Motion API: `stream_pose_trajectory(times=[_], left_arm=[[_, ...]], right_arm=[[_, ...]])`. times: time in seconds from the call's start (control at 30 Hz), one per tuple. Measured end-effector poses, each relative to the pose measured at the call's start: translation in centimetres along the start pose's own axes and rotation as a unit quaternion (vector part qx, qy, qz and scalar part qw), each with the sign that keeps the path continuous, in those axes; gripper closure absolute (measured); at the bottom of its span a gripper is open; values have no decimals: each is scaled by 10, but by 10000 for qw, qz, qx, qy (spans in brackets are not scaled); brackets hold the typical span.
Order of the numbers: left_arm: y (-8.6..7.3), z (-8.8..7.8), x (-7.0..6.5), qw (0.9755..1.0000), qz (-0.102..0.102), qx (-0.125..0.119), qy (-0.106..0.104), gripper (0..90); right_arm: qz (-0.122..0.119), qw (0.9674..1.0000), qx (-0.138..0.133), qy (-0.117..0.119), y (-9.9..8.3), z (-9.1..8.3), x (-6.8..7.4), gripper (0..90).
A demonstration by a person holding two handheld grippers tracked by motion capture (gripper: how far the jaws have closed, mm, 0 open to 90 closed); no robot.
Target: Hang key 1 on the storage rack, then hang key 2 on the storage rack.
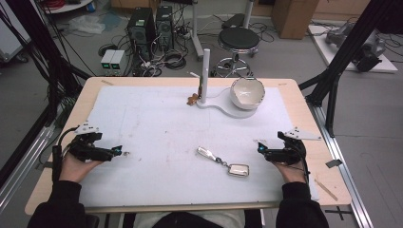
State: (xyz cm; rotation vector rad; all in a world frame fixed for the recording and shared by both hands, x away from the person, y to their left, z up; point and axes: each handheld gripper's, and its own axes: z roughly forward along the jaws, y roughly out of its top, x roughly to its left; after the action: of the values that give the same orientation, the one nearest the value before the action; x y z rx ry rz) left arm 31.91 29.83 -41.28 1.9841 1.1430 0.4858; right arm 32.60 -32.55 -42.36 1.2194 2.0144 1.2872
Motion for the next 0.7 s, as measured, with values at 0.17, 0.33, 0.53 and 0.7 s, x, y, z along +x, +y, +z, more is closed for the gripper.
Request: stream_pose_trajectory(times=[0.17, 0.33, 0.53, 0.7], left_arm=[[-12, -4, 0, 10000, -18, 9, 45, 17], [-23, -7, -2, 9999, -122, -73, 52, 17], [-27, -14, -2, 9996, -176, -236, 44, 17], [-29, -15, -2, 9995, -144, -279, -12, 17]], right_arm=[[-3, 10000, 14, 3, 0, 0, 0, 12], [1, 10000, 39, 40, 0, 1, 0, 12], [-44, 9998, 54, 189, 3, 1, 4, 11], [-180, 9990, 116, 396, 9, 5, 18, 12]])
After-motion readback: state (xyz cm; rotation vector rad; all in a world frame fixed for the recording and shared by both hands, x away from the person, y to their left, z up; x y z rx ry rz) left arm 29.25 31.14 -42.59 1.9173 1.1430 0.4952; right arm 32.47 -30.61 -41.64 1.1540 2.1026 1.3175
